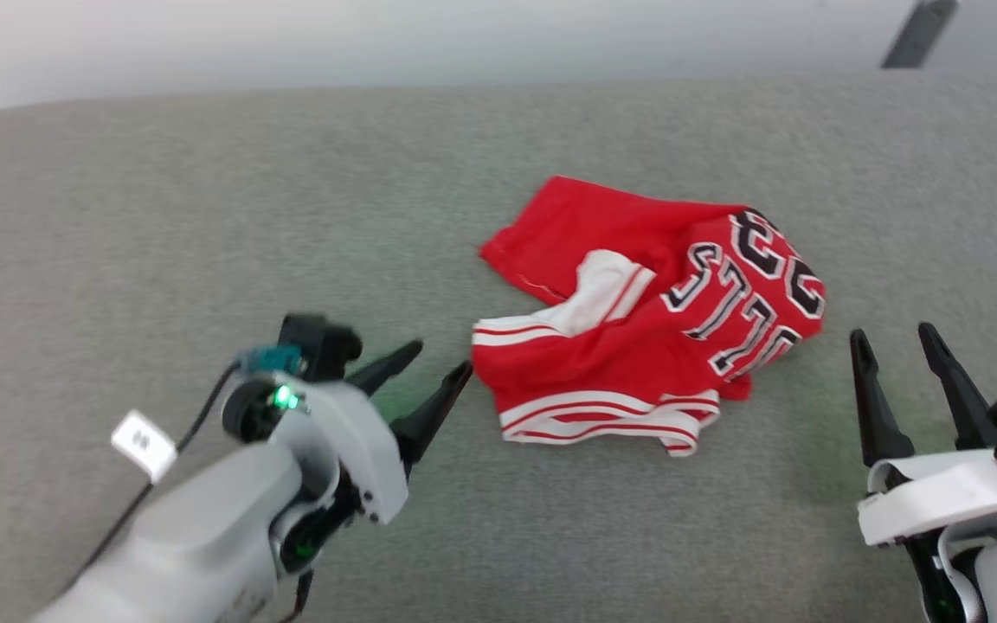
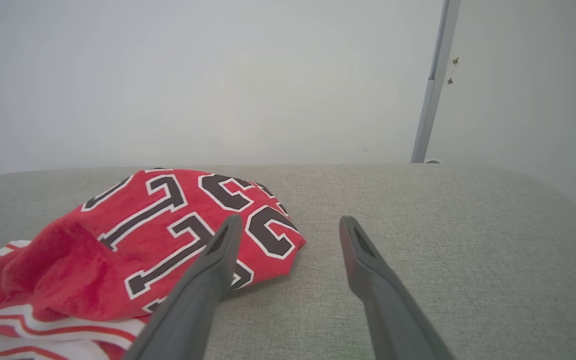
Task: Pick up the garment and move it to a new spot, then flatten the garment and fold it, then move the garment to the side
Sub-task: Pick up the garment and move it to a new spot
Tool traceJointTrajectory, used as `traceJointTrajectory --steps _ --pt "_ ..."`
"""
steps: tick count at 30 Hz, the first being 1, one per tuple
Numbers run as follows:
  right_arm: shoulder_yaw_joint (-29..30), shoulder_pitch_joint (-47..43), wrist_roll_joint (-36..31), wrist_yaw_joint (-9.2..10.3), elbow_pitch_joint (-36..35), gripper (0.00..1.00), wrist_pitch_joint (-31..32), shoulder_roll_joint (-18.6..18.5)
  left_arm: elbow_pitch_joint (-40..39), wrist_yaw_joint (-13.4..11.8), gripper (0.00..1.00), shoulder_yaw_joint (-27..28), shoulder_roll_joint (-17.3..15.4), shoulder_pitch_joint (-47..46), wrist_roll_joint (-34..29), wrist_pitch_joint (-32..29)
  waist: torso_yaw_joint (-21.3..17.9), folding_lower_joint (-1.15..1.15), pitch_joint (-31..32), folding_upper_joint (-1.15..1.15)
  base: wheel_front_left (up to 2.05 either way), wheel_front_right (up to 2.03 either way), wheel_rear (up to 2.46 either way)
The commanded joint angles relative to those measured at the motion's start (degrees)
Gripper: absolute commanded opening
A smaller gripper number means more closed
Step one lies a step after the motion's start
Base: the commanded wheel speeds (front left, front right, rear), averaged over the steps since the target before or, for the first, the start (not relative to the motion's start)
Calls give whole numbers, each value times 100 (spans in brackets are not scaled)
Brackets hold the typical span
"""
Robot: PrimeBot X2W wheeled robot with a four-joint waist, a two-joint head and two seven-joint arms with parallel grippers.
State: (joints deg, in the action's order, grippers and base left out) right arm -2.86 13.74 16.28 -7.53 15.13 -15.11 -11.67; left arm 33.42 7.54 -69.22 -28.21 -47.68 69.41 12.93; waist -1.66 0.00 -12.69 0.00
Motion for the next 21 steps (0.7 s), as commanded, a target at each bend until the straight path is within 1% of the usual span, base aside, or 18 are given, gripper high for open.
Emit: traceJointTrajectory --steps 1,3,5,9,13,16,19,21 --pt "25 -84 -39 8 12 100 -4 -34 55 -16 100 53 32 134 28 69 379 0 296 0 0 0 0" --pt "63 -166 -39 8 24 100 -4 -90 235 -22 100 240 71 385 72 180 501 0 366 0 0 0 0" --pt "125 -241 -48 8 33 100 -4 -142 336 -31 100 547 135 654 60 221 611 0 435 0 0 0 0" --pt "239 -401 -37 8 17 100 -4 -226 216 -203 100 1738 179 1301 -436 217 796 0 537 0 0 0 0" --pt "367 -535 -18 8 -5 100 -4 -322 -189 -351 100 2926 280 2057 -1182 220 891 0 620 0 0 0 0" --pt "462 -617 -4 8 -22 100 -4 -341 -588 -452 100 3746 385 2655 -1812 220 890 0 685 0 0 0 0" --pt "570 -678 7 8 -58 100 -4 -341 -1024 -576 100 4398 494 3186 -2561 220 846 0 755 0 0 0 0" --pt "617 -732 14 8 -92 100 -4 -332 -1342 -726 100 4809 575 3468 -3091 221 799 0 790 0 0 0 0"
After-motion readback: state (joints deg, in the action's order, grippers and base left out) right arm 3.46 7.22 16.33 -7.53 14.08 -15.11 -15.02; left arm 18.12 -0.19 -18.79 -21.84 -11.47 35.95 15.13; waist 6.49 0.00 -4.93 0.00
